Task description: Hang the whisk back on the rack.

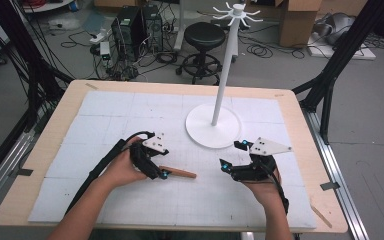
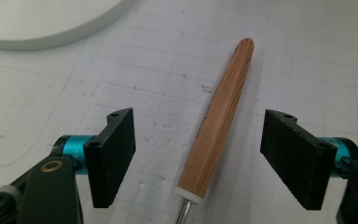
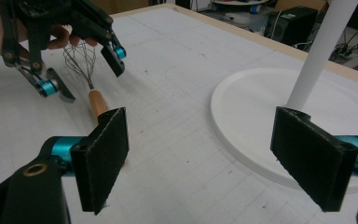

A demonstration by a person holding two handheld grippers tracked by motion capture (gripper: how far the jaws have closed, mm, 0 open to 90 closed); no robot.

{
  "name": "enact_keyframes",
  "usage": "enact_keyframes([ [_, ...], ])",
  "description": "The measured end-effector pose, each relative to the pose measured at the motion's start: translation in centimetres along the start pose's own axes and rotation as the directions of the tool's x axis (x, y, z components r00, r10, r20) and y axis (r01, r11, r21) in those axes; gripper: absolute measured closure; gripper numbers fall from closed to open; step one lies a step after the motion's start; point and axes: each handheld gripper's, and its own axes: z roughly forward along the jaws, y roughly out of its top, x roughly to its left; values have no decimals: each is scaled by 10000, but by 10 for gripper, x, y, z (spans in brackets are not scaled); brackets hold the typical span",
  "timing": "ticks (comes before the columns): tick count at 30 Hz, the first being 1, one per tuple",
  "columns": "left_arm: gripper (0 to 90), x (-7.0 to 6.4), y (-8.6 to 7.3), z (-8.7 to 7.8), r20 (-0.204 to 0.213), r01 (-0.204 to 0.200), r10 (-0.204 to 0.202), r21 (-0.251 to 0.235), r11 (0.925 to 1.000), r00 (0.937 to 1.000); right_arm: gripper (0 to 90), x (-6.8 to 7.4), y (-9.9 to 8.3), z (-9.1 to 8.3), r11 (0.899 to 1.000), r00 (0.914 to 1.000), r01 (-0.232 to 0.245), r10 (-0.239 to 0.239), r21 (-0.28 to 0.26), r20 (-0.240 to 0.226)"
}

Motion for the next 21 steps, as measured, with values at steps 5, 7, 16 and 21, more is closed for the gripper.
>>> enact_keyframes([
  [5,394,-1,1,22,289,-219,175,1612,9867,9994,184,0,0,0,10000,10000,35,-36,16,21],
  [7,446,0,1,21,352,-177,123,1556,9877,9993,184,0,0,0,10000,10000,27,-27,11,1],
  [16,665,-1,3,19,580,-377,278,1761,9837,9979,184,1,-1,1,10000,10000,0,0,65,8],
  [21,726,-2,4,18,558,-297,195,1869,9819,9983,185,1,-1,1,10000,10000,5,-5,39,66],
])
